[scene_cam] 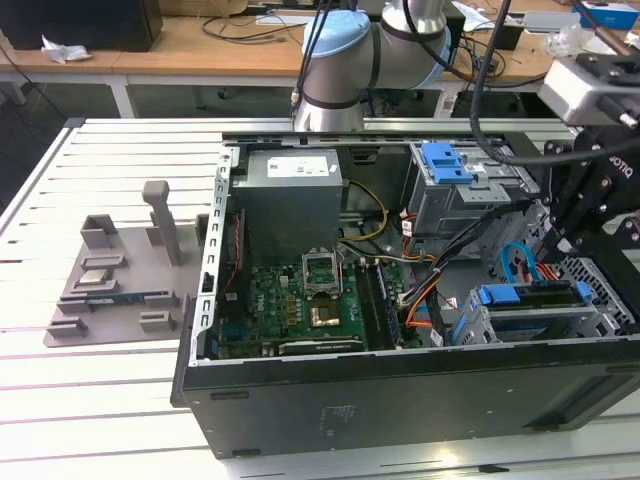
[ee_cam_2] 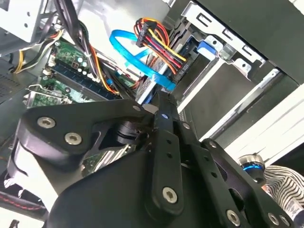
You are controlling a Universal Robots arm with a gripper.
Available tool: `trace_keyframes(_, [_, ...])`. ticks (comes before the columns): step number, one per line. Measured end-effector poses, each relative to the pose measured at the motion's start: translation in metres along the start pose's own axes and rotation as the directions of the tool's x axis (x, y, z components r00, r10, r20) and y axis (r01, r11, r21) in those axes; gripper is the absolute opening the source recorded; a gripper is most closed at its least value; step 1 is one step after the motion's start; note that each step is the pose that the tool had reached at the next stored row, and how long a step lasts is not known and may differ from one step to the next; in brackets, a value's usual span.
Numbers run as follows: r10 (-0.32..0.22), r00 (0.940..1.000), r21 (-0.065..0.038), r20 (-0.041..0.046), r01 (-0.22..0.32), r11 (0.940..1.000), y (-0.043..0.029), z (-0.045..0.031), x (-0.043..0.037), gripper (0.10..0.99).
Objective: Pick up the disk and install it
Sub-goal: 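Insert the second disk wire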
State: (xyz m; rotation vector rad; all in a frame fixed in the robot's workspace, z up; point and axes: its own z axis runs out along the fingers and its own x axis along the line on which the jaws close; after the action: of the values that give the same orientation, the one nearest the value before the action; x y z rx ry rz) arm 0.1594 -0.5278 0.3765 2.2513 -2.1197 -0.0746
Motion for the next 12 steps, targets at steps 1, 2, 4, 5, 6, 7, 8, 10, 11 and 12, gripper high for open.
trace_keyframes(1, [0.0, 1.0, 0.0, 0.0, 0.0, 1.0, 0.0002, -0.003, -0.0006, 0.106])
trace_keyframes(2, [0.0, 1.0, 0.0, 0.0001, 0.0, 1.0, 0.0004, -0.0062, -0.0015, 0.106])
trace_keyframes(4, [0.0, 1.0, 0.0, 0.0, 0.0, 1.0, 0.0007, -0.0133, -0.0031, 0.106])
trace_keyframes(5, [0.0, 1.0, 0.0, 0.0, 0.0, 1.0, 0.0009, -0.016, -0.0034, 0.106])
trace_keyframes(6, [0.0, 1.0, 0.0, 0.0, 0.0, 1.0, 0.0011, -0.0189, -0.0035, 0.106])
trace_keyframes(7, [0.0, 1.0, 0.0, 0.0003, 0.0, 1.0, 0.0011, -0.0192, -0.0035, 0.106])
trace_keyframes(8, [0.0, 1.0, 0.0, 0.0004, 0.0, 1.0, 0.0011, -0.0192, -0.0035, 0.106])
trace_keyframes(10, [0.0, 1.0, 0.0, 0.0, 0.0, 1.0, 0.0011, -0.0194, -0.0035, 0.106])
trace_keyframes(11, [0.0, 1.0, 0.0, 0.0, 0.0, 1.0, 0.0011, -0.0194, -0.0035, 0.106])
trace_keyframes(12, [0.0, 1.0, 0.0, 0.0, 0.0, 1.0, 0.0011, -0.0194, -0.0035, 0.106])
